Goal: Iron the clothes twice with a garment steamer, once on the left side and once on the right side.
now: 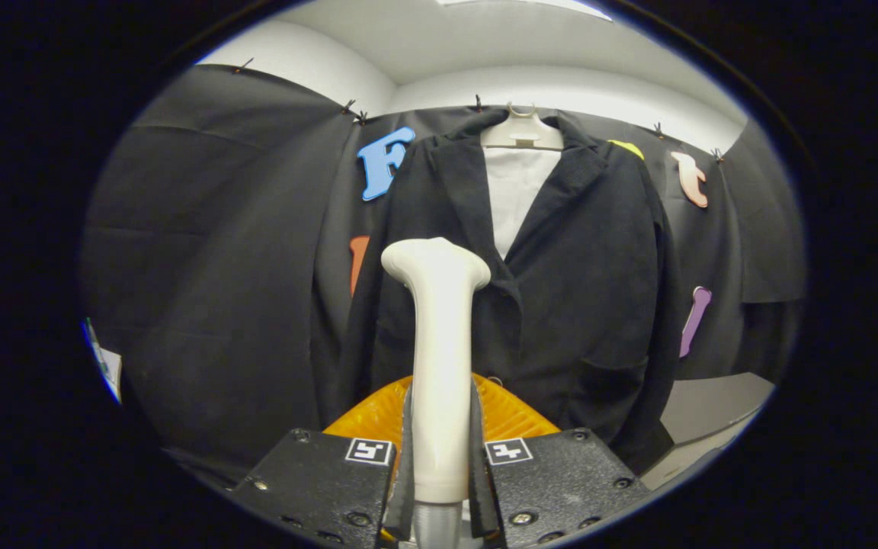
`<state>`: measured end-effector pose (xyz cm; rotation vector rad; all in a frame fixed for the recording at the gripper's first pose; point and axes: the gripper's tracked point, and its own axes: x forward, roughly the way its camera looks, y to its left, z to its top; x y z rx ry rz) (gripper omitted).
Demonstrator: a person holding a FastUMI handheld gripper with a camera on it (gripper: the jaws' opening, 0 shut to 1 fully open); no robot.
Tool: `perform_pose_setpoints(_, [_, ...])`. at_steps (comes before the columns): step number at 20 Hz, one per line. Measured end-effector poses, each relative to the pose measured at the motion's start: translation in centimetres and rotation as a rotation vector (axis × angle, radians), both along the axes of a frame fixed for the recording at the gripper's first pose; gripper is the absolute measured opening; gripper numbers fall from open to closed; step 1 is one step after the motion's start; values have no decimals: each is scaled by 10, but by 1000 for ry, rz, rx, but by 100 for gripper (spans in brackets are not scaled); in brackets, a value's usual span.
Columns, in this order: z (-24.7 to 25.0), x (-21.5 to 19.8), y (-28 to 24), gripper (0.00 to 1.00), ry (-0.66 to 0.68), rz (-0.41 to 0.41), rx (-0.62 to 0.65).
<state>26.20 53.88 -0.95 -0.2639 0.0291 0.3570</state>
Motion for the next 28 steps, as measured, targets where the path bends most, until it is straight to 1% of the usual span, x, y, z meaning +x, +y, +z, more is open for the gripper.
perform_pose_setpoints(13, [-45, -12, -20, 31, 81, -62, -62])
perform_pose_setpoints(17, [-61, -17, -29, 31, 123, -83, -78])
perform_pose_setpoints(21, [-85, -27, -36, 31, 171, -88, -104])
perform_pose_setpoints(28, [-132, -38, -43, 31, 294, -101, -137])
